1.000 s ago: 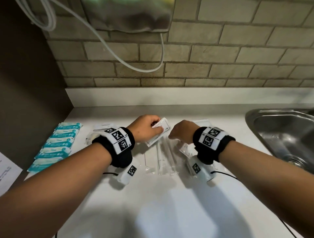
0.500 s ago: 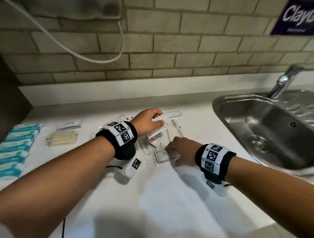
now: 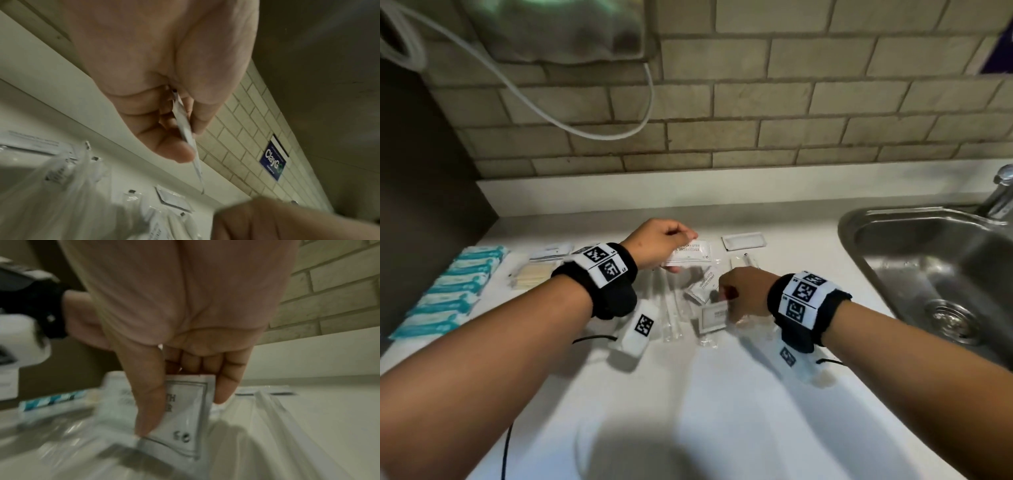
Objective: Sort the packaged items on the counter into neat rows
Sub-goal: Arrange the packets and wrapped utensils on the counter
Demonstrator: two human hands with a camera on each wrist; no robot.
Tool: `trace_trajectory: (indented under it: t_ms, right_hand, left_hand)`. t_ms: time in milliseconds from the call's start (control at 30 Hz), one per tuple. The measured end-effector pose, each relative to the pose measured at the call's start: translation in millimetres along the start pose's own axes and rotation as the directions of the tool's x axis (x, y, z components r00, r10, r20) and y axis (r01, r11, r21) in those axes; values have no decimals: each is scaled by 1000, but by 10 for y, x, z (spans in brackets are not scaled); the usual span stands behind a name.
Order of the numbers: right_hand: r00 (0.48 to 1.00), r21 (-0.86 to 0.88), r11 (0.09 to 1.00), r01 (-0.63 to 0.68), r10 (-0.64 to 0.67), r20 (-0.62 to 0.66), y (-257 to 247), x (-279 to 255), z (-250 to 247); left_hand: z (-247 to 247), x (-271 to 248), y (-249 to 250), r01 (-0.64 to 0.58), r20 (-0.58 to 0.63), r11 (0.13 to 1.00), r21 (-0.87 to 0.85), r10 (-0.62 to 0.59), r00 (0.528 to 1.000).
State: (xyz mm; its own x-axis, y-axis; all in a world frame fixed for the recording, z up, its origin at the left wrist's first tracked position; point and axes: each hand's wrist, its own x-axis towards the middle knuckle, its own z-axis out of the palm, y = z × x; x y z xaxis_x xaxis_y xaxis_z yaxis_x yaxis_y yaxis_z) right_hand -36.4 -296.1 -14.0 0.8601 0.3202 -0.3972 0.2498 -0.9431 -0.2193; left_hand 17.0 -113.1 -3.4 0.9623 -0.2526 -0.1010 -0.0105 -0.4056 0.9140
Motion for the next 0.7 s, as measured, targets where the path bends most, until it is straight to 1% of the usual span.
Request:
trace_trajectory:
  t_ms: [67,133,200,267,333,467,600,633,667,700]
  right_hand:
    - [999,61,998,19,-17,-33,17,127,-133]
    - [999,82,996,40,-38,-33,14,243,-235]
    - [998,41,998,51,-52,25,18,375,-255]
    - [992,81,996,36,-45,114,22,491,-223]
    - [990,71,997,39,-49,133,37,602,-162]
    - [995,-36,997,75,-72,63,31,679,-167]
    - [993,-259,959,115,-116,14,35,697,-216]
    - [991,-243,962,126,-135,-19,75,718,-200]
    - [991,-175,977,119,-128,-43,110,726,-204]
    - [991,-57,992,114,-117,-59,156,731,-217]
  left_hand:
    - [-50,16,-56,14,-1,1000,17,-14,1000]
    - [-99,45,-106,9,6,994,108,-9,1000]
    - [-129,59,-129,15,10,983,182,-17,1000]
    - [-153,71,-145,32,0,984,176,-32,999]
    - [-175,81,-156,38,-28,984,176,-34,999]
    - [-231,120,-231,45,-111,987,154,-28,993]
    - [-227,217,-332,40,-158,983,180,-11,987]
    - [-203,248,-355,52,-160,982,180,-23,987]
    - [-175,277,-367,66,-158,983,174,-39,987]
    - [-133,317,-372,80,-147,985,154,-57,988]
